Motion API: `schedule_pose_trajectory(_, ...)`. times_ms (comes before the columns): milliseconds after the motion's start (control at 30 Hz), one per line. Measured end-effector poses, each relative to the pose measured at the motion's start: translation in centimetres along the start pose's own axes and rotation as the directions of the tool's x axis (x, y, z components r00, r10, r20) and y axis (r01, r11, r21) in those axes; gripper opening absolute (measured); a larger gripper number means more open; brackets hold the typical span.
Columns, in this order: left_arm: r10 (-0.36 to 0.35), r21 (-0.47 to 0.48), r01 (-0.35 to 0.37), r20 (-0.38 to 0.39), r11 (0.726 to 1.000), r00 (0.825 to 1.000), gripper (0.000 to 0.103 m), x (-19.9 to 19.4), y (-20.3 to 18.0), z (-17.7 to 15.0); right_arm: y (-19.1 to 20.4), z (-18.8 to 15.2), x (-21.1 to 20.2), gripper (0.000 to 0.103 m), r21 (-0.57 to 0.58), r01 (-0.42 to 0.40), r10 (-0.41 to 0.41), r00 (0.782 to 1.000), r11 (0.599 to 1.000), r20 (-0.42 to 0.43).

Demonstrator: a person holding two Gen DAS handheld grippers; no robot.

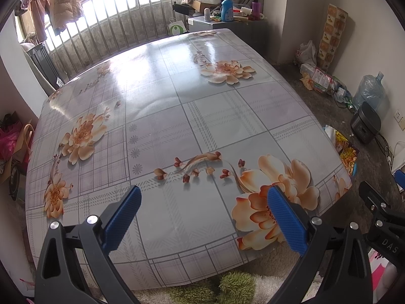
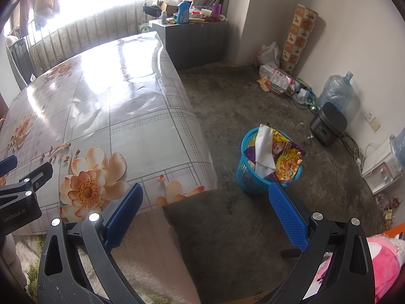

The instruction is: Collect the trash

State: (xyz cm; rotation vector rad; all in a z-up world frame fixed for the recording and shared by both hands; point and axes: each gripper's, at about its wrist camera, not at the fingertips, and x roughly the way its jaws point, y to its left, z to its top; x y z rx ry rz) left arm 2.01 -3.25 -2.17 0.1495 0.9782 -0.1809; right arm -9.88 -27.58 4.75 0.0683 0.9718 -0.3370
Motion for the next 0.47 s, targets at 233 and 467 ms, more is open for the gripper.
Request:
schedule_pose_trajectory(233,0.002,-0.006,-0.002,-0.005,1.000,1.000,0.098,0.17,0.17,-0.05,-0.07,0.01,-0.05,0.095,0.001,-0.001,0.001,1.000,1.000,0.001)
schedule_pose_trajectory(467,0.003,-0.008,-0.003,-0.008,1.000,1.000,0.098,0.20,0.29,0.03,0.10,-0.05,-0.10,0.095,0.000,-0.002,0.002,1.000,1.000,0.001)
